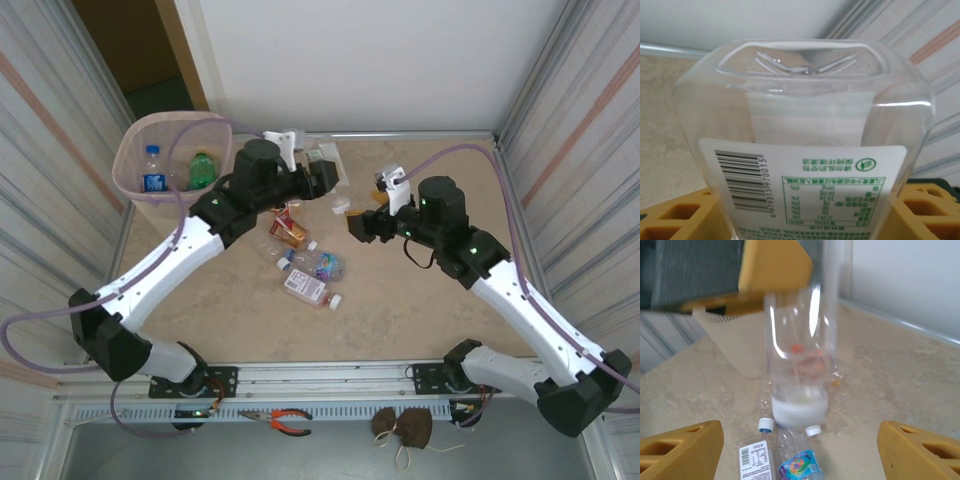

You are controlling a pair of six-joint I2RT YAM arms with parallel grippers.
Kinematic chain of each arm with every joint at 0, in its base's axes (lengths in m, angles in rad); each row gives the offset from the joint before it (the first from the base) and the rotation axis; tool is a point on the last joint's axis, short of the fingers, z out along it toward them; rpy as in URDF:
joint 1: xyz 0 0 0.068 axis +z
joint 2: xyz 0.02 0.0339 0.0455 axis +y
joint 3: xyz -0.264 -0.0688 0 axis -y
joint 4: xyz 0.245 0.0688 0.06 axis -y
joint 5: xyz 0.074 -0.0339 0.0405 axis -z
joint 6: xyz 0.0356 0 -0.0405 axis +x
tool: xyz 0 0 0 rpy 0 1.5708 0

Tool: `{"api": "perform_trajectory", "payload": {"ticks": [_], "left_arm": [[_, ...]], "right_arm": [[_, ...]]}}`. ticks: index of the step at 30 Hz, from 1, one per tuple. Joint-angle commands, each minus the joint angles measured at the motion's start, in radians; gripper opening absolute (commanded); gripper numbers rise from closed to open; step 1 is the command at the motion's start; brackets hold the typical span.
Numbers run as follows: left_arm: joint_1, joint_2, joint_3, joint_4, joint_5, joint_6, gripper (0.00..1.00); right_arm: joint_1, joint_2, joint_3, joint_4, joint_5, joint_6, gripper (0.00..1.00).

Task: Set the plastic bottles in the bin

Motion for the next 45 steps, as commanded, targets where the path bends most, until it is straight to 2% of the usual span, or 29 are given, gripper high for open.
{"api": "perform_trajectory", "payload": {"ticks": [1, 6, 12, 19, 23, 26, 31, 37, 42, 45], "left_arm": [[0.058, -0.069, 0.085, -0.086, -0.040, 0.036, 0.63], [0.175, -0.128, 0.134, -0.172, -0.055, 0.038, 0.63], [0.390, -0.173, 0.176, -0.253, -0.063, -0.030, 0.59], [0.662, -0.168, 0.145, -0.223, 0.028, -0.224, 0.58], [0.746, -0.123, 0.150, -0.227, 0.010, -0.349, 0.56], [0.772, -0.079, 0.137, -0.202, -0.002, -0.438, 0.56], [0.785, 0.013, 0.104, -0.110, 0.051, -0.587, 0.56], [0.790, 0.133, 0.120, -0.071, 0.088, -0.682, 0.56], [0.790, 0.210, 0.112, -0.033, 0.165, -0.746, 0.57], [0.789, 0.220, 0.093, -0.027, 0.179, -0.769, 0.62]], "right_arm": [[0.008, -0.031, 0.036, -0.053, 0.045, 0.003, 0.80], [0.008, -0.081, 0.034, -0.075, 0.073, -0.010, 0.80], [0.008, -0.075, 0.037, -0.075, 0.071, -0.012, 0.80], [0.008, -0.060, 0.040, -0.067, 0.056, -0.009, 0.80], [0.009, -0.047, 0.043, -0.066, 0.054, -0.009, 0.80], [0.009, -0.042, 0.044, -0.064, 0.051, -0.008, 0.80], [0.009, -0.042, 0.045, -0.061, 0.048, -0.003, 0.80], [0.011, -0.042, 0.041, -0.062, 0.055, -0.004, 0.80], [0.010, -0.041, 0.035, -0.069, 0.059, -0.007, 0.80], [0.011, -0.042, 0.031, -0.068, 0.065, -0.009, 0.80]]}}
